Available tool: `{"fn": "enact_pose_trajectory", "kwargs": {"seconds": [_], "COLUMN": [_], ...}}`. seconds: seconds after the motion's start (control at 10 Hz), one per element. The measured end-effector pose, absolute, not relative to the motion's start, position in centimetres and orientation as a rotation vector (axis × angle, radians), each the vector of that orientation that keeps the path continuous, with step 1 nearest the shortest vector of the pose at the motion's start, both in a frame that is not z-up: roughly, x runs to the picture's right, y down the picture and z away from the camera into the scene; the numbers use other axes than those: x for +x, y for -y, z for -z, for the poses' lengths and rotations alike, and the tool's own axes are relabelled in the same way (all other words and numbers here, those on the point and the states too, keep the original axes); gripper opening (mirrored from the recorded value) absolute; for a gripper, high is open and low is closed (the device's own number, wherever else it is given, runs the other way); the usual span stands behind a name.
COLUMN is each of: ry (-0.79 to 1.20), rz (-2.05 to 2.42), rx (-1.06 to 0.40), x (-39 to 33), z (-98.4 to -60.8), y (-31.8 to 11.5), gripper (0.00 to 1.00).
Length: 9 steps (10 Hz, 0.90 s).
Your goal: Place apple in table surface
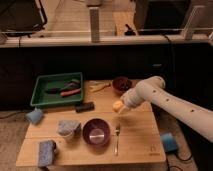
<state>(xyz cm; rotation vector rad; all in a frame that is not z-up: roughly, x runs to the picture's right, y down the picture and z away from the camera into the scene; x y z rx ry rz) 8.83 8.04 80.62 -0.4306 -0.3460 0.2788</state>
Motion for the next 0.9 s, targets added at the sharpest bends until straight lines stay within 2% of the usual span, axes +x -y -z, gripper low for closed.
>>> {"fn": "enact_pose_trajectory", "kwargs": {"seconds": [0.2, 0.3, 0.9], "ry": [0.35, 0.351, 0.413], "rz": [-0.254, -0.238, -0.198], "rx": [-0.434, -0.448, -0.499], "x": [8.4, 8.0, 6.3], "z": [-82.6, -83.6, -88.4], "y": [-7.9, -8.0, -9.0], "gripper": [0.71, 0.78, 0.8]}}
